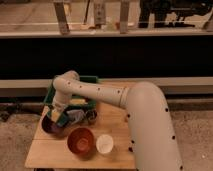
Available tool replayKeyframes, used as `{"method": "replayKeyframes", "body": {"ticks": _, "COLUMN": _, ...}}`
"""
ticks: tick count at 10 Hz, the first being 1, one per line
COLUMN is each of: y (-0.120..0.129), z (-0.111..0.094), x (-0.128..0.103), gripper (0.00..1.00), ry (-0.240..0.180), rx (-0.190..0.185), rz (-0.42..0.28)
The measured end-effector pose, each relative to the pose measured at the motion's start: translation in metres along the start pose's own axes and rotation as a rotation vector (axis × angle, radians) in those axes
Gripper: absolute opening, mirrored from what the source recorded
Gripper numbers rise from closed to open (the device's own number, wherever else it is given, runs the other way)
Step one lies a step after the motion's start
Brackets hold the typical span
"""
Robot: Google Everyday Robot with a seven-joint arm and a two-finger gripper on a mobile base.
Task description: Wipe purple bowl with sponge
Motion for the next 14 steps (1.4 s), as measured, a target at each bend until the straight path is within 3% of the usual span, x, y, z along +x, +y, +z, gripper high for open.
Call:
{"method": "replayKeyframes", "body": {"ticks": 4, "y": 0.011, "z": 0.015, "x": 0.037, "gripper": 0.00, "ry": -0.016, "rx": 0.001, "rz": -0.070}}
{"method": "replayKeyframes", "body": {"ticks": 7, "y": 0.009, "z": 0.024, "x": 0.048, "gripper": 0.00, "ry": -0.014, "rx": 0.024, "rz": -0.112}}
{"method": "replayKeyframes", "body": {"ticks": 9, "y": -0.002, "z": 0.020, "x": 0.060, "gripper": 0.00, "ry": 0.007, "rx": 0.043, "rz": -0.165}}
{"method": "replayKeyframes", "body": {"ticks": 14, "y": -0.031, "z": 0.029, "x": 0.061, "gripper": 0.00, "ry": -0.043, "rx": 0.081, "rz": -0.217}}
